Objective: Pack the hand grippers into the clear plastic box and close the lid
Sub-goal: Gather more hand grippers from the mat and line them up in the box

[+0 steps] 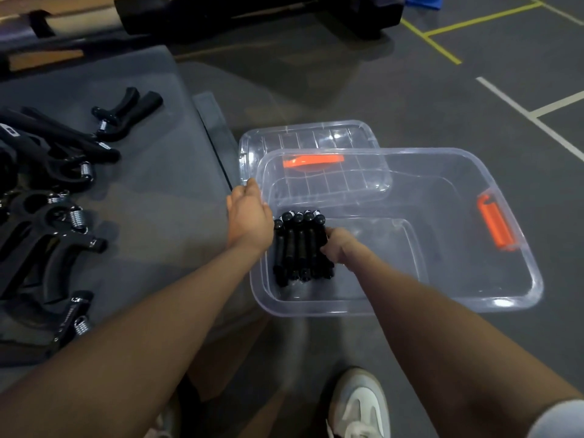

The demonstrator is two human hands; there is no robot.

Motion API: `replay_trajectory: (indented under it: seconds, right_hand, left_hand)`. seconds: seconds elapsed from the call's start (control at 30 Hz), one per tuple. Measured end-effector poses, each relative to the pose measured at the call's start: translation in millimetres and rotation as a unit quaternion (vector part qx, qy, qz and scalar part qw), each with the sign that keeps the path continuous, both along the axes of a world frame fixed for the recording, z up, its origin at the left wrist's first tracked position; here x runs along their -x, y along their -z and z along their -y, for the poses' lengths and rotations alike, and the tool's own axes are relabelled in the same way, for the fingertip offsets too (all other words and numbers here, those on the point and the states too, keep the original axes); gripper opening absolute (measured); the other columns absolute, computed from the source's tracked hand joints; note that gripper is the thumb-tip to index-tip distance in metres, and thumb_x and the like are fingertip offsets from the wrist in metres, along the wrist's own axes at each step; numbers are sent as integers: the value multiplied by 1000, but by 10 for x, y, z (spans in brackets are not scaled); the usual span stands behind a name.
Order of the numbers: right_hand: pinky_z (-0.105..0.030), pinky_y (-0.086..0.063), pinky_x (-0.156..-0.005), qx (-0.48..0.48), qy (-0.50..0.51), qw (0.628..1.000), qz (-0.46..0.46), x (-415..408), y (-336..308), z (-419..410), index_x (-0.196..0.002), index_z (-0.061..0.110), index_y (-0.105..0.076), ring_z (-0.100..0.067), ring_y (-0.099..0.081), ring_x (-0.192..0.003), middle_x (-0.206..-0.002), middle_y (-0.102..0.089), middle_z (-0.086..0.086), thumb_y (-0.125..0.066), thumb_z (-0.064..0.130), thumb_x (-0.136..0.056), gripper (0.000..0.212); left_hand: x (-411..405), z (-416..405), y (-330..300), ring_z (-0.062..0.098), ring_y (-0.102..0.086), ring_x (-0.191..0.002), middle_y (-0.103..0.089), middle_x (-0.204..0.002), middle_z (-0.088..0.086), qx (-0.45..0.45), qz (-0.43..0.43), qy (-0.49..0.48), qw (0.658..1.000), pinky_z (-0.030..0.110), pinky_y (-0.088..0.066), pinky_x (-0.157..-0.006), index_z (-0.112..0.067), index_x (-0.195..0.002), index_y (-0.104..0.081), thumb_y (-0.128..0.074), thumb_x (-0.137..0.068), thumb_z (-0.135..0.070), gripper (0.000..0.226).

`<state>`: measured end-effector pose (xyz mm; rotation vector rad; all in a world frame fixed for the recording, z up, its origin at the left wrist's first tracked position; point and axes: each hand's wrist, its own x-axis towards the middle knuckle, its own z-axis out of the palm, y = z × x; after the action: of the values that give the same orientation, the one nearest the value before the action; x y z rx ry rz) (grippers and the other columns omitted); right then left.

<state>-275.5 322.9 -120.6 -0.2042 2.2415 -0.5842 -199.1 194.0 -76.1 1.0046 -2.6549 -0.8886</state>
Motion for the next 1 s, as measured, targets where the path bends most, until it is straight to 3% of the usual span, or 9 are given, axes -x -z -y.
replay_trajectory:
  seconds: [0.03,0.1,0.2,0.4,0.57,0.73,0.87,1.0]
  right_hand:
    - [-28,-47,-91,-2,8,999,-37,12,-23,9,-131,5,-53,-29,-57,-115,-111,-61,-14,-45,4,-93,39]
    - [-30,-45,-95,32,45,995,-87,31,-144,58,-125,7,-59,-29,-60,-108,-109,-65,-13,-49,8,-91,36]
    - [-31,-41,-103,101,72,983,-137,-3,-473,217,-129,9,-55,-28,-56,-119,-127,-61,-13,-56,11,-90,39]
    - [-33,-43,-102,152,-40,961,-225,-366,-1047,912,-122,4,-59,-30,-57,-118,-124,-63,-16,-58,10,-88,34]
    - [-29,-43,-98,94,-165,965,-181,-951,-1222,1696,-123,3,-58,-29,-56,-120,-127,-61,-17,-59,15,-89,36]
    - [-31,-40,-102,43,-316,938,-139,-1603,-1249,2373,-130,1,-54,-30,-50,-127,-136,-53,-16,-47,16,-96,38]
    - [-30,-37,-107,6,-330,937,-116,-1915,-1076,2785,-134,1,-50,-27,-47,-131,-141,-50,-13,-45,17,-98,40]
    - [-35,-40,-109,36,-208,976,-55,-2007,-813,3016,-128,9,-56,-27,-51,-127,-134,-55,-11,-55,21,-91,39]
  left_hand:
    - [-2,13,-6,31,-34,-127,-40,-134,19,-3,5,4,1000,31,-27,-107,-3,-144,-26,-38,-94,-8,51]
    - [-18,60,-36,35,-37,-127,-44,-131,21,-11,9,16,1000,35,-29,-107,-2,-140,-33,-39,-94,-13,47]
    - [-114,192,-174,35,-41,-126,-47,-129,22,-25,0,1,1000,34,-30,-108,-5,-135,-43,-43,-94,-17,43]
    - [-744,679,-514,34,-45,-123,-45,-129,18,-26,-22,-49,998,39,-36,-107,-7,-125,-51,-52,-87,-8,37]
    - [-1626,1263,-634,32,-45,-122,-46,-128,14,12,22,-120,992,40,-38,-101,-11,-125,-50,-54,-86,-11,39]
    - [-2440,1847,-612,33,-41,-124,-45,-129,15,56,48,-188,979,43,-37,-103,-8,-127,-49,-57,-85,-11,43]
    - [-2716,2130,-530,30,-37,-128,-42,-134,12,38,47,-215,975,39,-34,-104,-9,-130,-46,-57,-88,-14,44]
    - [-2658,2324,-428,29,-32,-133,-35,-142,11,16,61,-194,979,39,-33,-107,-9,-140,-33,-56,-90,-30,58]
